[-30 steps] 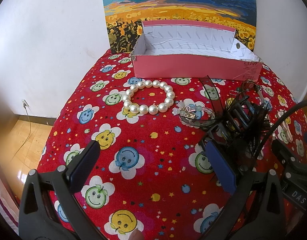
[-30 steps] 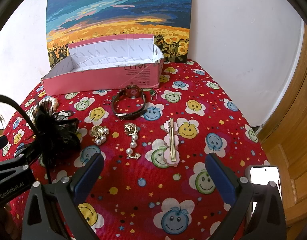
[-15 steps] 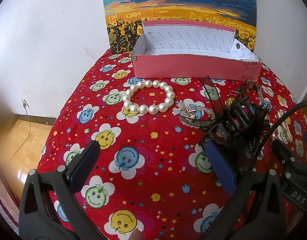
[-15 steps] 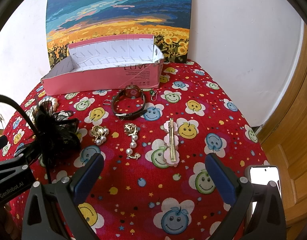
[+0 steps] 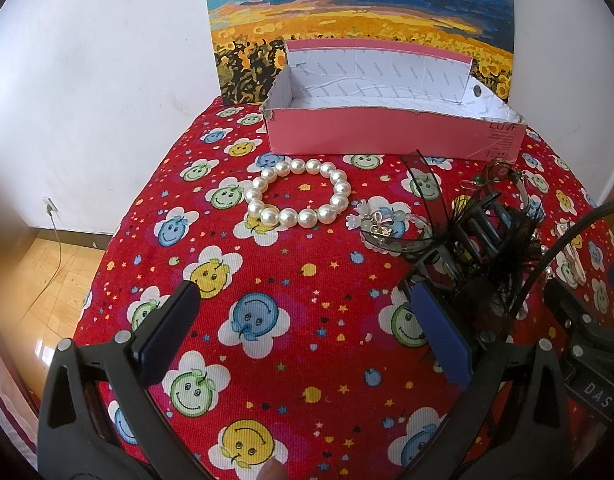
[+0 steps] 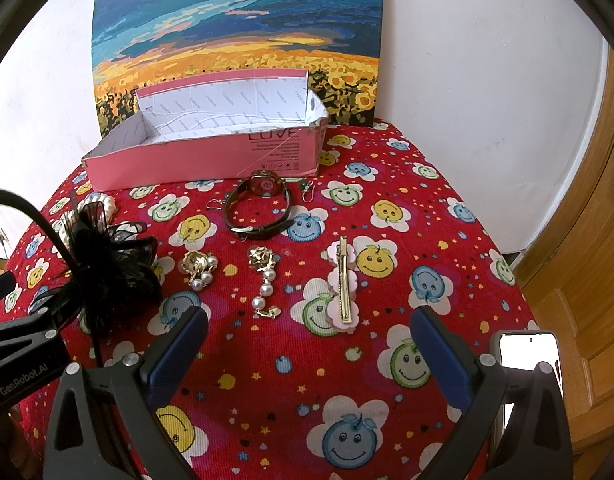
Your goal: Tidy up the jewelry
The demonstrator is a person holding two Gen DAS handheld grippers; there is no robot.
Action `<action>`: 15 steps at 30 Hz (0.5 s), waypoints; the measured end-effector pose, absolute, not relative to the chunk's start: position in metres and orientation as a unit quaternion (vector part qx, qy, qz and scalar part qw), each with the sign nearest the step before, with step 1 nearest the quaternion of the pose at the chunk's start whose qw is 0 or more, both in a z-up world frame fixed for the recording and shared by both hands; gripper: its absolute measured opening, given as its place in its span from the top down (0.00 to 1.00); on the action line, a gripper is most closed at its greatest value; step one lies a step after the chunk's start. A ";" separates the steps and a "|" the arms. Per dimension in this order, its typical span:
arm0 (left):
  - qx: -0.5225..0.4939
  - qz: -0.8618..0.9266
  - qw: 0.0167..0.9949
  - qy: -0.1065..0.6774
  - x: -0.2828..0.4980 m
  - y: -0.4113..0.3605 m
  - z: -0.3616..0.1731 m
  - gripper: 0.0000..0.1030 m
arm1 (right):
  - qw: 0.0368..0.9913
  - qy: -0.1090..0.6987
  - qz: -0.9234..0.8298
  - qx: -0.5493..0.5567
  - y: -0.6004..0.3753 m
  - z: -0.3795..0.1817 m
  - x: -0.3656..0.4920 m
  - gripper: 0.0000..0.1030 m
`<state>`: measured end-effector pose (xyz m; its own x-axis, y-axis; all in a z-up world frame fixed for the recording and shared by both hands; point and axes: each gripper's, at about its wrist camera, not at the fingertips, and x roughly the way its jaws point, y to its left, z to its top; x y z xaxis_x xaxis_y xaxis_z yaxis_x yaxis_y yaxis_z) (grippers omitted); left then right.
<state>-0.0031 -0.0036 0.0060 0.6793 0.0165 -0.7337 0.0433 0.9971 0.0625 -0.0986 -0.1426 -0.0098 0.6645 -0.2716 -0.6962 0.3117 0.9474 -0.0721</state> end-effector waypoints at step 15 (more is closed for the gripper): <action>0.019 -0.032 0.911 0.412 -0.010 0.002 0.005 0.04 | 0.916 0.387 -0.094 0.041 -0.155 0.005 -0.105 0.00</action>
